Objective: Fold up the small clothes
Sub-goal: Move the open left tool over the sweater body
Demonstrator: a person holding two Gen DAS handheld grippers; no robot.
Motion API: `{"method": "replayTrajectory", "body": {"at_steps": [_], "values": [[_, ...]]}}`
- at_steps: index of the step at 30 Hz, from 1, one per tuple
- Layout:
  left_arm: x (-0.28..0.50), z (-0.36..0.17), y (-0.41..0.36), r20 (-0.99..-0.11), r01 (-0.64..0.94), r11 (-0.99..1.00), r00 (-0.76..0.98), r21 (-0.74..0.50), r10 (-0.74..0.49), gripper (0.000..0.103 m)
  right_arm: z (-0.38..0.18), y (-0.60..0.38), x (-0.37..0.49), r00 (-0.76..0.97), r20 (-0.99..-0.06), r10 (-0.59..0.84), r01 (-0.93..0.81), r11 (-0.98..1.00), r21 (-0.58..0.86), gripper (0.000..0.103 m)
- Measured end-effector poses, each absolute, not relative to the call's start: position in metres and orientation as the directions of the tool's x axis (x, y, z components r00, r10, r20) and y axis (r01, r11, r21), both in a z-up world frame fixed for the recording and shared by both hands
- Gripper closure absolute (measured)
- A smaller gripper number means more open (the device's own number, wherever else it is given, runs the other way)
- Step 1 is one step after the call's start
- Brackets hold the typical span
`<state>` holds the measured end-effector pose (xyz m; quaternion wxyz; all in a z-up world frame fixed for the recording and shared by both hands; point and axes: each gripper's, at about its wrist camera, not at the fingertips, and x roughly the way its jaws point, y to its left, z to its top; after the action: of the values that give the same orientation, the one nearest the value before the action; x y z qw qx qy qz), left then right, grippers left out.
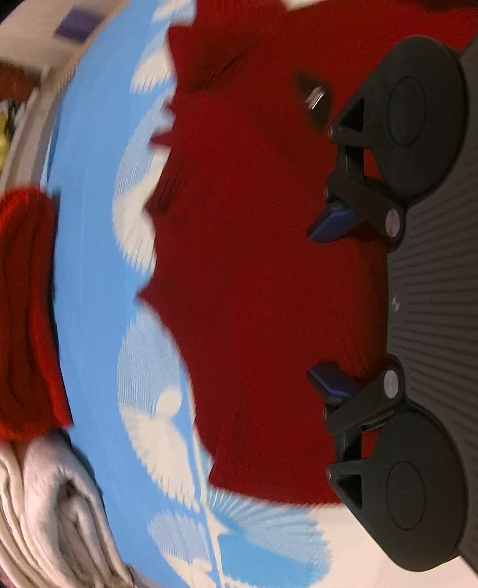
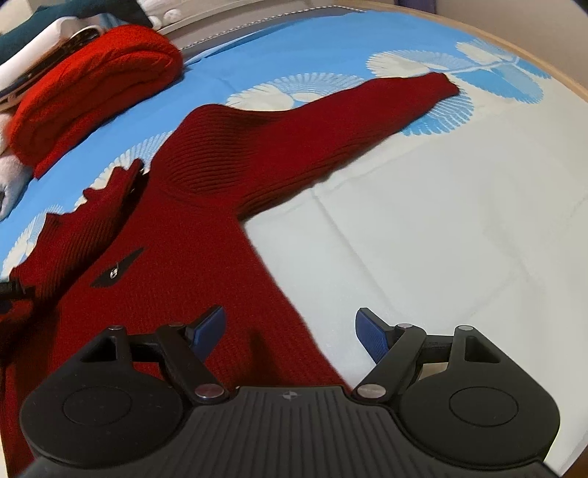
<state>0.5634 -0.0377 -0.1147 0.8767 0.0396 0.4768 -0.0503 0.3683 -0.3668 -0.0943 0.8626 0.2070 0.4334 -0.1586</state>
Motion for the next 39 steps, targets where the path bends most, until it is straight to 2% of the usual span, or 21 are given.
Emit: {"method": "replayTrajectory", "body": {"at_steps": [2, 4, 8, 13, 17, 22, 27, 28, 30, 32, 33, 35, 39], "values": [[0.542, -0.117, -0.05, -0.851, 0.201, 0.979, 0.509, -0.031, -0.131, 0.009, -0.093, -0.371, 0.366, 0.577, -0.811, -0.093, 0.462, 0.856, 0.23, 0.024], [0.529, -0.125, -0.059, -0.861, 0.253, 0.966, 0.477, -0.055, -0.174, 0.002, -0.091, -0.373, 0.364, 0.583, -0.807, -0.089, 0.466, 0.851, 0.243, 0.024], [0.516, -0.13, -0.067, -0.862, 0.293, 0.956, 0.476, -0.029, -0.172, 0.002, -0.086, -0.377, 0.358, 0.598, -0.797, -0.081, 0.467, 0.844, 0.264, 0.024], [0.522, -0.099, -0.057, -0.803, 0.316, 0.929, 0.494, -0.192, -0.334, 0.002, -0.083, -0.386, 0.352, 0.606, -0.791, -0.08, 0.48, 0.83, 0.284, 0.024], [0.557, -0.078, -0.067, -0.765, 0.231, 0.957, 0.581, -0.174, -0.279, 0.001, -0.083, -0.391, 0.351, 0.604, -0.794, -0.063, 0.498, 0.808, 0.315, 0.024], [0.612, -0.097, -0.097, -0.819, 0.15, 0.974, 0.529, -0.168, -0.222, 0.001, -0.08, -0.391, 0.349, 0.619, -0.784, -0.048, 0.488, 0.806, 0.336, 0.024], [0.634, -0.13, -0.118, -0.857, 0.098, 0.971, 0.457, -0.217, -0.237, 0.001, -0.082, -0.389, 0.351, 0.611, -0.791, -0.02, 0.469, 0.815, 0.341, 0.024], [0.637, -0.132, -0.123, -0.855, 0.102, 0.97, 0.457, -0.223, -0.244, 0.005, -0.083, -0.389, 0.351, 0.609, -0.793, -0.015, 0.466, 0.816, 0.342, 0.024], [0.632, -0.127, -0.133, -0.829, 0.116, 0.971, 0.505, -0.21, -0.24, 0.03, -0.083, -0.387, 0.352, 0.606, -0.795, -0.01, 0.46, 0.82, 0.34, 0.024], [0.627, -0.115, -0.132, -0.805, 0.114, 0.964, 0.532, -0.241, -0.264, 0.084, -0.082, -0.386, 0.352, 0.61, -0.792, 0.0, 0.449, 0.823, 0.346, 0.024], [0.625, -0.107, -0.128, -0.788, 0.111, 0.951, 0.537, -0.288, -0.301, 0.103, -0.081, -0.386, 0.352, 0.614, -0.79, 0.004, 0.446, 0.823, 0.351, 0.024], [0.622, -0.087, -0.116, -0.754, 0.077, 0.933, 0.567, -0.352, -0.331, 0.103, -0.079, -0.385, 0.35, 0.622, -0.783, 0.008, 0.441, 0.823, 0.358, 0.024], [0.613, -0.036, -0.094, -0.665, 0.049, 0.934, 0.689, -0.354, -0.288, 0.103, -0.076, -0.385, 0.347, 0.63, -0.776, 0.012, 0.443, 0.815, 0.373, 0.024]]}}
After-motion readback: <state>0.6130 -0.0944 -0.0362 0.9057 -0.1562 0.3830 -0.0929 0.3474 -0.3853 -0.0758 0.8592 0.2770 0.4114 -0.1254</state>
